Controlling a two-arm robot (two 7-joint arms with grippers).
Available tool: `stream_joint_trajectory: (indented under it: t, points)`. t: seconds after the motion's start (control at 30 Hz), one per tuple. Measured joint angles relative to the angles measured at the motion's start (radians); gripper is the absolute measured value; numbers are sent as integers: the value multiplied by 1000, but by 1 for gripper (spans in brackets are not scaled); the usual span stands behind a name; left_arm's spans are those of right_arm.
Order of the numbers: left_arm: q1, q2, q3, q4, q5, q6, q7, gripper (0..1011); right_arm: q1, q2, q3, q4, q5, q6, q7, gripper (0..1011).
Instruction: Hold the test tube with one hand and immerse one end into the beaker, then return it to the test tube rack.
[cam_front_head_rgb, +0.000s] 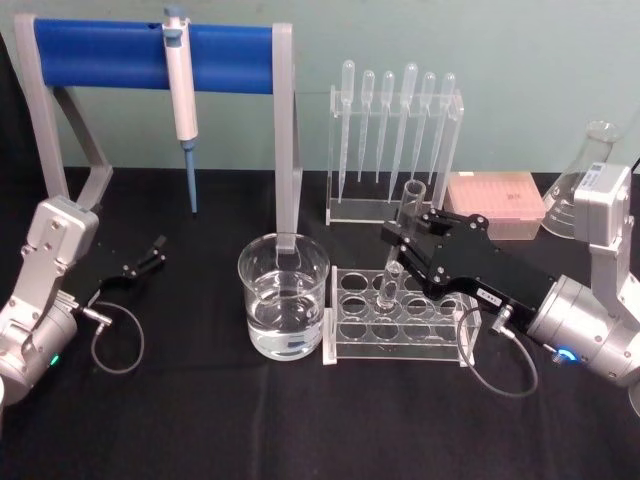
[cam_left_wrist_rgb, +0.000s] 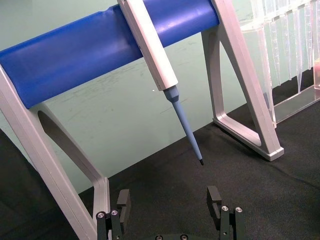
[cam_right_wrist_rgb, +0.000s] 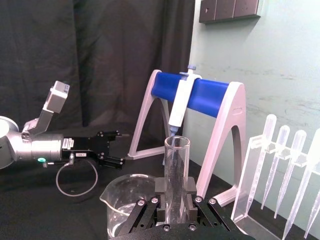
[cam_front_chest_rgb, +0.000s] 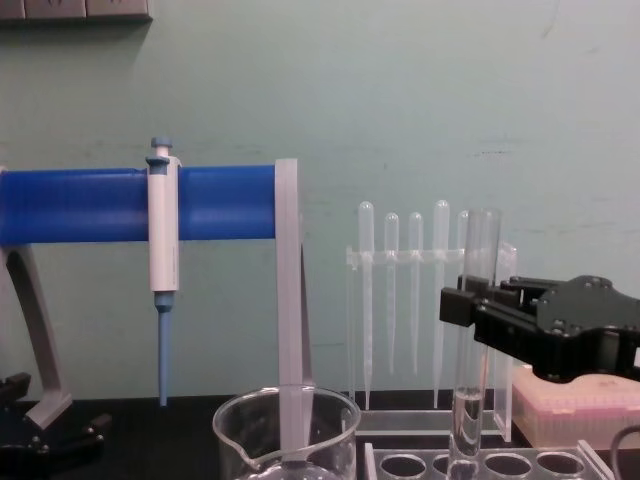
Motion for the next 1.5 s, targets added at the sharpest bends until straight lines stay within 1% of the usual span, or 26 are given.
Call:
stream_joint_trajectory:
  t: [0.43, 0.97, 1.07, 1.17, 1.2, 1.3, 1.33, 1.47, 1.5]
  points:
    - [0, 0, 0, 0, 0, 0, 0, 1000, 7, -18, -13, 56, -17, -12, 10, 227]
    - [0, 0, 0, 0, 0, 0, 0, 1000, 9, -41, -18, 119, -19, -39, 28, 227]
    - [0, 0, 0, 0, 0, 0, 0, 1000, 12, -42, -24, 124, -29, -39, 30, 227]
    - [0, 0, 0, 0, 0, 0, 0, 1000, 17, -38, -34, 125, -51, -30, 27, 227]
    - [0, 0, 0, 0, 0, 0, 0, 1000, 19, -37, -38, 126, -61, -24, 24, 242]
    - [0, 0, 0, 0, 0, 0, 0, 1000, 21, -35, -42, 126, -74, -17, 18, 289]
    - [0, 0, 0, 0, 0, 0, 0, 1000, 21, -35, -43, 127, -79, -13, 15, 345]
    - [0, 0, 0, 0, 0, 0, 0, 1000, 16, -34, -42, 126, -84, -5, 7, 470]
    - [0, 0, 0, 0, 0, 0, 0, 1000, 13, -34, -41, 124, -84, -3, 6, 487]
